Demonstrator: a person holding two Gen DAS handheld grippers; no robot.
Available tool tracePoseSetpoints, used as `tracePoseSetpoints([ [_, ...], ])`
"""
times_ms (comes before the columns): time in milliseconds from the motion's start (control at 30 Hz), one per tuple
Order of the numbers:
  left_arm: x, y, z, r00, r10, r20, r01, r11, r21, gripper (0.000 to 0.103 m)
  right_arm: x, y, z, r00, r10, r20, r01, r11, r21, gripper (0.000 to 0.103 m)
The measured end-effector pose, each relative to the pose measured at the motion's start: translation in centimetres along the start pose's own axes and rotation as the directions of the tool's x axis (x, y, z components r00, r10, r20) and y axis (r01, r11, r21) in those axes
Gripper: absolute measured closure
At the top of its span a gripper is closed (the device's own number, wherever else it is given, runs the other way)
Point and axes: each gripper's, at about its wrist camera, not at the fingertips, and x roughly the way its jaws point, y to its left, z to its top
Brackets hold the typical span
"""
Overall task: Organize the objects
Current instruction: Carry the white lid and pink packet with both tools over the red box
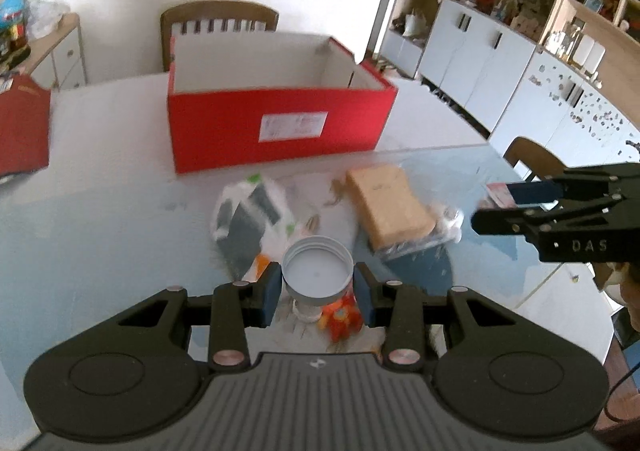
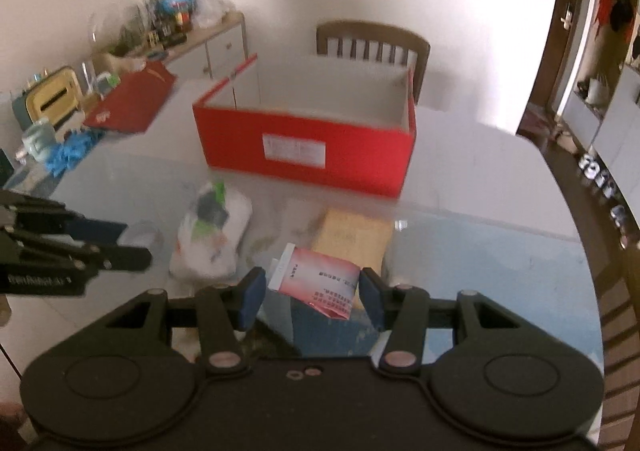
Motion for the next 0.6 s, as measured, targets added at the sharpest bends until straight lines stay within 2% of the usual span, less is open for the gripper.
tracePoseSetpoints([
  [167, 0.0, -0.8, 2.6, 0.999, -0.002, 0.048, 0.000, 0.999, 0.039, 0.065, 0.1, -0.5, 2.7, 0.999, 0.016, 0.036, -0.016, 1.000, -0.013, 0.053],
  [400, 0.5, -0.4, 7.1, 0.993, 0.031, 0.116, -0.040, 0.997, 0.070, 0.065, 1.2, -0.9, 6.4, 0.997, 0.050, 0.054, -0.050, 0.999, -0.010, 0.053],
  [600, 1.4, 0.7, 10.8, 0.987, 0.064, 0.147, -0.076, 0.994, 0.077, 0.065, 2.5, -1.2, 9.5, 0.996, 0.048, 0.075, -0.046, 0.999, -0.029, 0.053],
])
